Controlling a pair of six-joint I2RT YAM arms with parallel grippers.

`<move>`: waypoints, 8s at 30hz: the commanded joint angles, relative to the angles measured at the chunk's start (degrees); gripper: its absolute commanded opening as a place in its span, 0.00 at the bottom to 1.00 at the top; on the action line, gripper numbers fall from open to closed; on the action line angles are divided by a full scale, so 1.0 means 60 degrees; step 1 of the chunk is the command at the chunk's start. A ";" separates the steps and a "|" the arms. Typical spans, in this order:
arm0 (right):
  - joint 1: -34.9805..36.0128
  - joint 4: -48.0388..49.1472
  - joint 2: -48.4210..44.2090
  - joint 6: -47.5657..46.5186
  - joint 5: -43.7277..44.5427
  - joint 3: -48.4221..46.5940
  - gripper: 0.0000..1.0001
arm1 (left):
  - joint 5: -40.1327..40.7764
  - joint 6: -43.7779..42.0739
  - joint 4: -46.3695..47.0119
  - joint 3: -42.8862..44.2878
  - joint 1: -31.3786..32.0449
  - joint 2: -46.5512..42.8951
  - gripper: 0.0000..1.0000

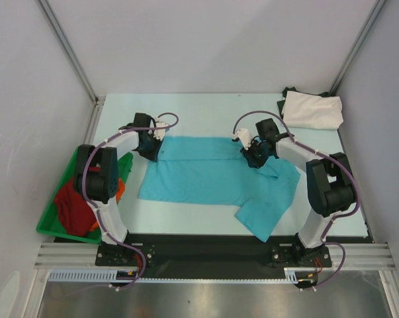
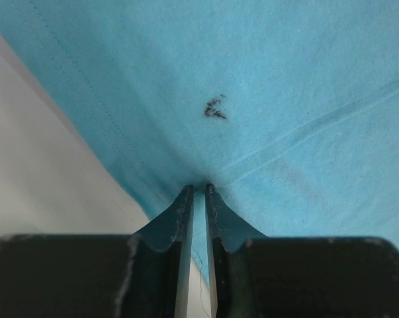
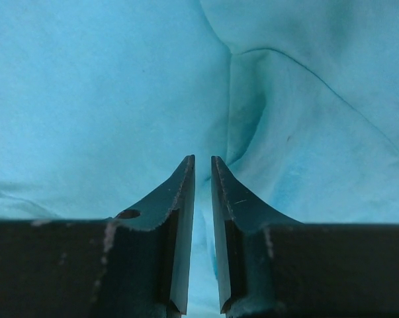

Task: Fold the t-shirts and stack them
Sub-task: Fold the tshirt

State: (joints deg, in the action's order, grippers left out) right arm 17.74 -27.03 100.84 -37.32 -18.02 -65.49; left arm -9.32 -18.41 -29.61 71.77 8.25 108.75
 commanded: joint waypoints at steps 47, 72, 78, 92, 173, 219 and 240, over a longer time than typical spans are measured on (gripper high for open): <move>-0.0540 0.0624 -0.1572 -0.0957 0.0969 0.0457 0.35 | 0.0059 0.0242 0.0393 0.0153 0.0514 -0.0268 0.20; -0.0334 0.0124 0.0332 -0.0958 0.0455 -0.0202 0.38 | 0.0367 0.0212 0.0408 0.0021 0.0617 -0.0181 0.20; -0.0436 0.0256 0.0479 -0.1002 0.0572 -0.0232 0.38 | 0.0338 0.0213 0.0379 0.0138 0.0617 -0.0078 0.20; -0.0451 0.0359 0.0479 -0.0928 0.0879 -0.0290 0.11 | 0.0265 0.0257 0.0393 0.0197 0.0617 0.0010 0.20; -0.2985 0.0725 0.5254 0.0845 0.3282 -0.6016 0.34 | 0.0103 0.0476 -0.1804 0.4781 -0.0583 0.3525 0.25; 0.0427 -0.3303 -0.4968 -0.4310 -0.1083 0.3091 0.45 | -0.0426 0.0638 -0.1761 0.2191 0.0720 -0.1895 0.90; 0.2493 -0.3405 -0.6069 -0.5865 -0.1186 0.5217 0.45 | 0.0777 0.0652 -0.1555 0.1106 0.0339 -0.1279 0.71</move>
State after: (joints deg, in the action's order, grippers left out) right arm 32.29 -46.94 64.23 -70.81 -24.10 -33.74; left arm -5.02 -14.46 -39.90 79.94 10.81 101.38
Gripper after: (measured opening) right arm 0.454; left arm 0.712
